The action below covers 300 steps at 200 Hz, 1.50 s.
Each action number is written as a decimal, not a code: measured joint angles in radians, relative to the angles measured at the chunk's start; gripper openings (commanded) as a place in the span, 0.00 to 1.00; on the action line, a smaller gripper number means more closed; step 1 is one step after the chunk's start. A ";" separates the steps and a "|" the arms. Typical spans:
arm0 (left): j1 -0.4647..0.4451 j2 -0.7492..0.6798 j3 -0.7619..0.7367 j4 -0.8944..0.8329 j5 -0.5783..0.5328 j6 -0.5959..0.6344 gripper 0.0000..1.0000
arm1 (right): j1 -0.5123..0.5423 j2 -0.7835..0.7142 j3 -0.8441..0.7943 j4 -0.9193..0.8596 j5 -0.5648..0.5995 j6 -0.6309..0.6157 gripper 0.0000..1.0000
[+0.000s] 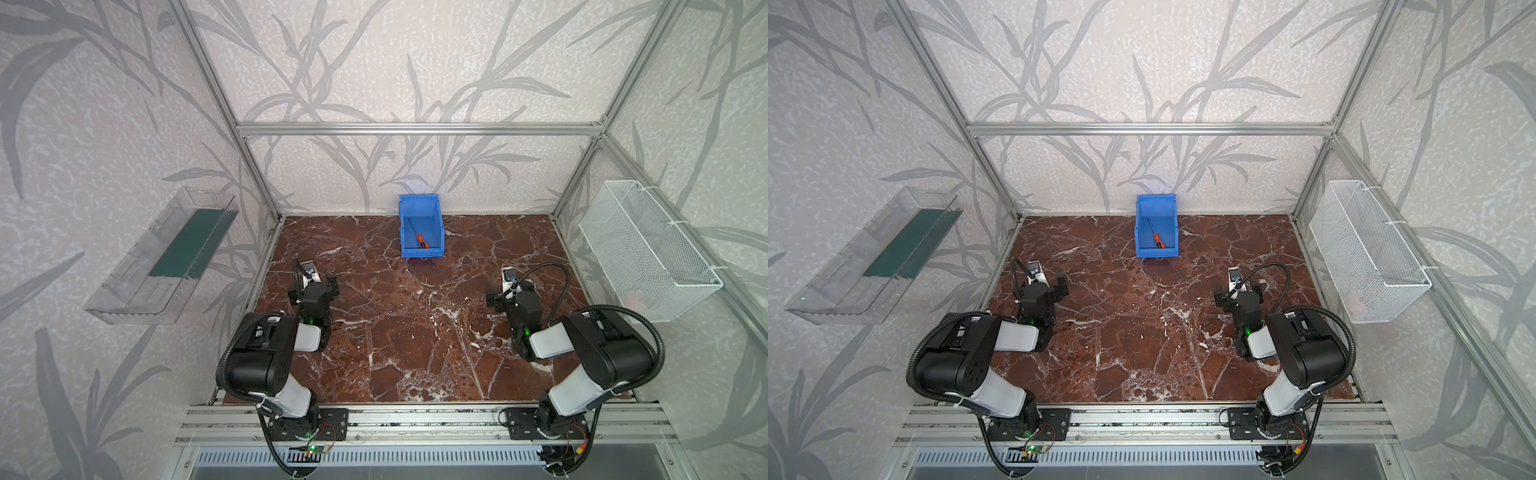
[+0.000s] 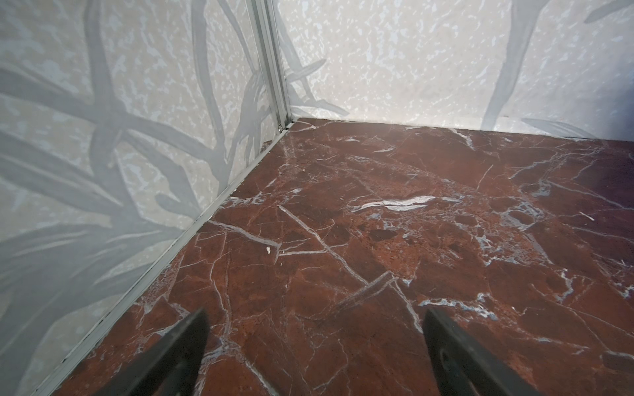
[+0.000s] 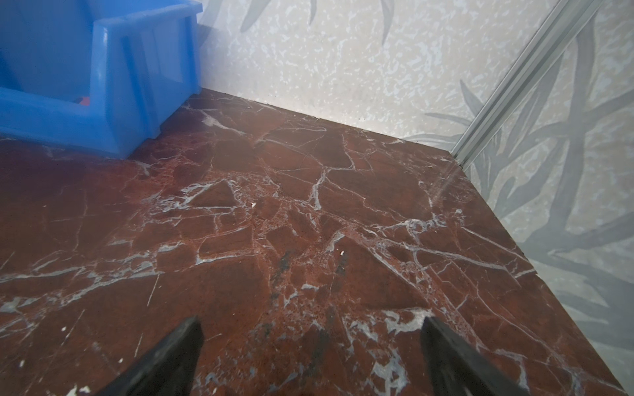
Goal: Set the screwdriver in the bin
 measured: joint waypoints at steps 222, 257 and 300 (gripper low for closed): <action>0.000 0.000 0.000 0.000 0.000 0.000 0.99 | -0.087 -0.028 0.081 -0.206 -0.153 0.064 0.99; 0.000 0.000 0.000 0.000 0.000 0.000 0.99 | -0.087 -0.029 0.081 -0.210 -0.156 0.064 0.99; 0.000 0.000 0.000 0.000 0.000 0.000 0.99 | -0.087 -0.029 0.081 -0.210 -0.156 0.064 0.99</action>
